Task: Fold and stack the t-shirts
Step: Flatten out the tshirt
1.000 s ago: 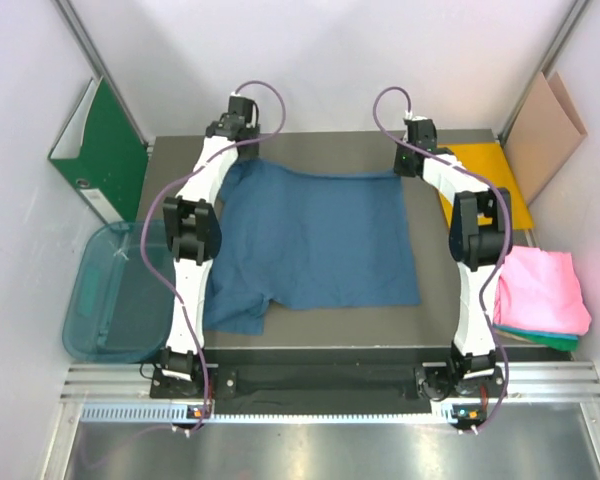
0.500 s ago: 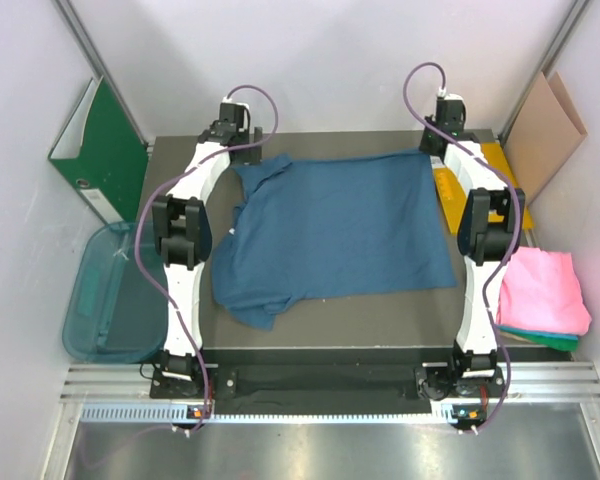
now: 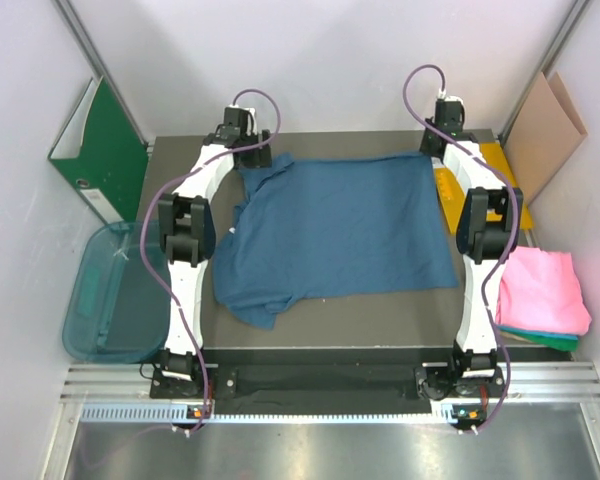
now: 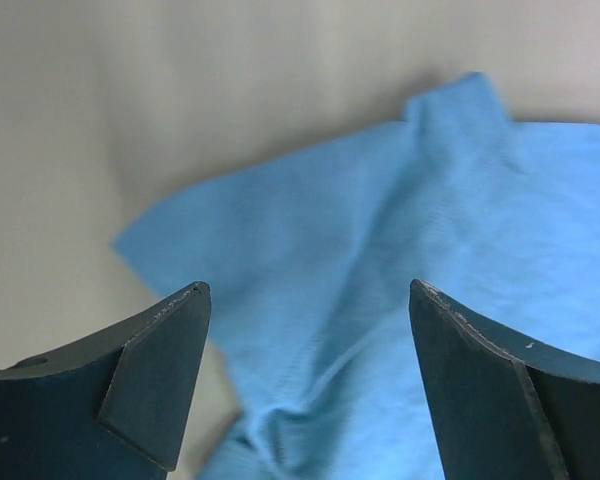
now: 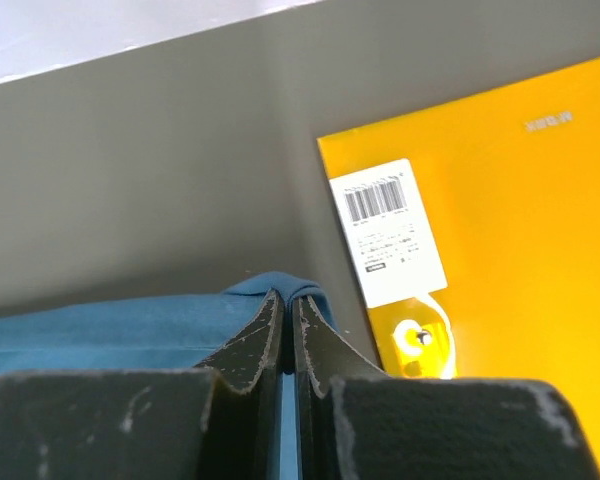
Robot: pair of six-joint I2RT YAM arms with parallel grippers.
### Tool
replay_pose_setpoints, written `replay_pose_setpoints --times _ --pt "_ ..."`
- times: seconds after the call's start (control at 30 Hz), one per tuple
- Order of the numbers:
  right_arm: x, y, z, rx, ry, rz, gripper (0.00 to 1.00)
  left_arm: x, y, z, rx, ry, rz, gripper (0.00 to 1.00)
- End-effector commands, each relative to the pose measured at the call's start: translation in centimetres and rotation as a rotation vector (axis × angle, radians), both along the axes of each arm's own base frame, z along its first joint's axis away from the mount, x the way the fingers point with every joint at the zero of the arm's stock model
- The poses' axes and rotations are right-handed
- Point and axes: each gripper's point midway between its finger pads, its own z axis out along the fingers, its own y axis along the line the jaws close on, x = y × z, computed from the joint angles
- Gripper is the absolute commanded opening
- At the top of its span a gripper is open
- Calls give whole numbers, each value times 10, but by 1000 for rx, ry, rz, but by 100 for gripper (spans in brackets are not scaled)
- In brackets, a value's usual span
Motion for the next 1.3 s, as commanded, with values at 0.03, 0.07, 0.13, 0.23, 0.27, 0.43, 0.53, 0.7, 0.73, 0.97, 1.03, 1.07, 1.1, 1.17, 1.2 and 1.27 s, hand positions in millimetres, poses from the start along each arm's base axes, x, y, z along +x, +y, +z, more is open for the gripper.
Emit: replay_pose_setpoints --times 0.03,0.07,0.13,0.23,0.27,0.43,0.53,0.7,0.73,0.97,1.03,1.07,1.1,1.17,1.2,1.27 --pt "11 -39 33 -24 -75 -73 0 8 -29 27 -169 -59 -17 83" --pt "11 -41 33 -29 -76 -73 0 6 -30 21 -182 -44 -11 81" --pt "10 -45 31 -35 -70 -77 0 4 -30 18 -190 -34 -5 72" --pt "9 -49 24 -35 -56 -81 0 -1 -32 7 -201 10 2 3" --pt "9 -51 21 -36 -51 -82 0 -4 -35 4 -213 27 0 0" --pt "10 -58 19 -38 -49 -89 0 -20 -36 1 -205 40 17 0" --pt "10 -60 19 -28 -52 -93 0 -28 -27 3 -161 46 48 0" --pt "11 -63 13 -12 -44 -93 0 -39 -15 -27 -93 128 94 0" --pt "11 -63 15 -10 -47 -90 0 -36 -10 -30 -77 130 118 0" --pt "10 -71 13 -7 -43 -105 0 -33 47 -51 189 165 343 0" --pt "10 -73 14 -5 -43 -107 0 -31 60 -46 235 151 393 0" --pt "10 -74 13 -5 -43 -109 0 -28 70 -43 258 137 426 0" --pt "10 -74 11 -6 -39 -108 0 -23 74 -38 262 117 443 0" --pt "10 -73 10 0 -36 -108 0 -15 78 -32 247 96 460 0" --pt "10 -73 10 -1 -37 -106 0 -11 77 -30 239 86 457 0" --pt "10 -72 7 6 -33 -103 0 -4 70 -25 213 62 426 0"
